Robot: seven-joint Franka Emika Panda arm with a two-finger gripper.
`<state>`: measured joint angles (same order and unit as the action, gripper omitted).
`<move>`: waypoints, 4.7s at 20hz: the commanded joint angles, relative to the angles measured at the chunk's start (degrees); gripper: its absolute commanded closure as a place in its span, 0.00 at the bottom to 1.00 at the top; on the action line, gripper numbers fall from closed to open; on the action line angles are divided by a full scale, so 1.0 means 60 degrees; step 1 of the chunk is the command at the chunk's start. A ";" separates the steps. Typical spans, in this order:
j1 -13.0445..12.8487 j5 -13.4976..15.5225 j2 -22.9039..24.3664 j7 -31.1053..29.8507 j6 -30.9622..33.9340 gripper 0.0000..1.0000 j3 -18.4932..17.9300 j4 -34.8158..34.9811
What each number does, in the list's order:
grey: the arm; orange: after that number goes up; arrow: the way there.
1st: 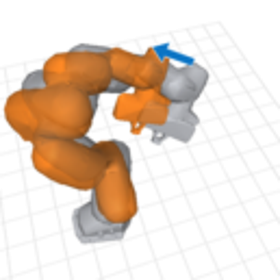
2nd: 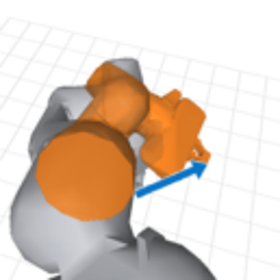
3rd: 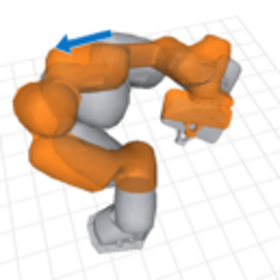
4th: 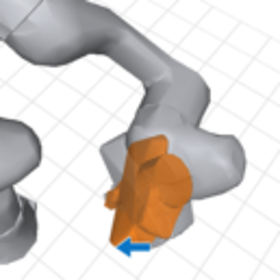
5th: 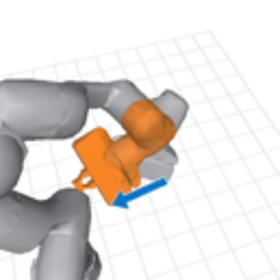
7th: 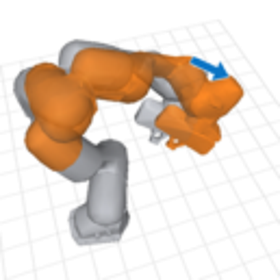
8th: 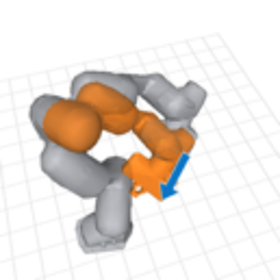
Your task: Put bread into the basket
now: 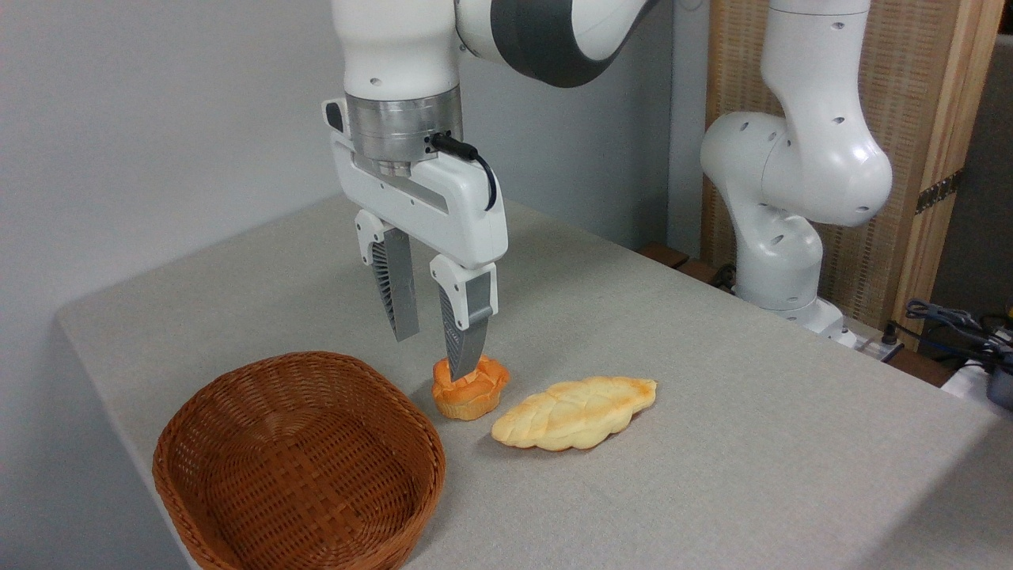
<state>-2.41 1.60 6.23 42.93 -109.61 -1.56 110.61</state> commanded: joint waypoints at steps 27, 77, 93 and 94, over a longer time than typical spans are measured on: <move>0.0080 0.0232 -0.0072 0.0287 0.0661 0.00 -0.0136 -0.0769; -0.1297 -0.0075 -0.1566 0.4652 0.0896 0.00 0.0098 0.0667; -0.1371 -0.0208 -0.1566 0.4579 0.0881 0.60 0.0113 0.0667; -0.1371 -0.0208 -0.1551 0.4579 0.0881 0.60 0.0113 0.0667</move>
<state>-10.36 1.08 -3.37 69.51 -103.49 -0.81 114.30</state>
